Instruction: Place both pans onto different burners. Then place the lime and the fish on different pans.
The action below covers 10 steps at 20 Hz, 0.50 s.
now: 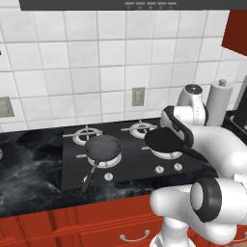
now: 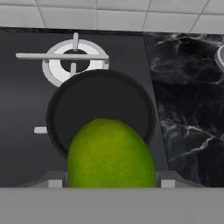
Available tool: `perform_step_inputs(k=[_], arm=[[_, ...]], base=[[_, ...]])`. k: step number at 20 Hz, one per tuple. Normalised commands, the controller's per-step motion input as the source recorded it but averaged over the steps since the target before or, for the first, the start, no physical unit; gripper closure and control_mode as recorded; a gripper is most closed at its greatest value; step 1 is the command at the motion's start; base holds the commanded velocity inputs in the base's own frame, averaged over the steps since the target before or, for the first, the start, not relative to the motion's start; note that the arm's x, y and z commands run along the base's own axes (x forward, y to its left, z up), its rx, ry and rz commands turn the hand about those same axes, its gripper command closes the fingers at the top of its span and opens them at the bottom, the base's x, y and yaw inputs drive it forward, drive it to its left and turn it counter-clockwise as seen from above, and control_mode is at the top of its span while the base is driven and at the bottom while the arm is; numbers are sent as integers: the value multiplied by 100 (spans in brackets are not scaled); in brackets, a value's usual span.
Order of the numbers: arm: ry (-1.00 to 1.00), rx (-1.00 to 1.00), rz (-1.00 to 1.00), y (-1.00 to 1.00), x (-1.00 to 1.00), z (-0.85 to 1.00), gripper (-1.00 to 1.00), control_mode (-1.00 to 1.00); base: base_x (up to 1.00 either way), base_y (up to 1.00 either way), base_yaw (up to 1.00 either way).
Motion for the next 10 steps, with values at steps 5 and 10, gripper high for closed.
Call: perform_step_inputs(k=[5,10], arm=[[-3,0,0,0,0,-26,100,-100],[-4,0,0,1,1,-26,100,-100]], base=[[0,0,0],[0,0,0]])
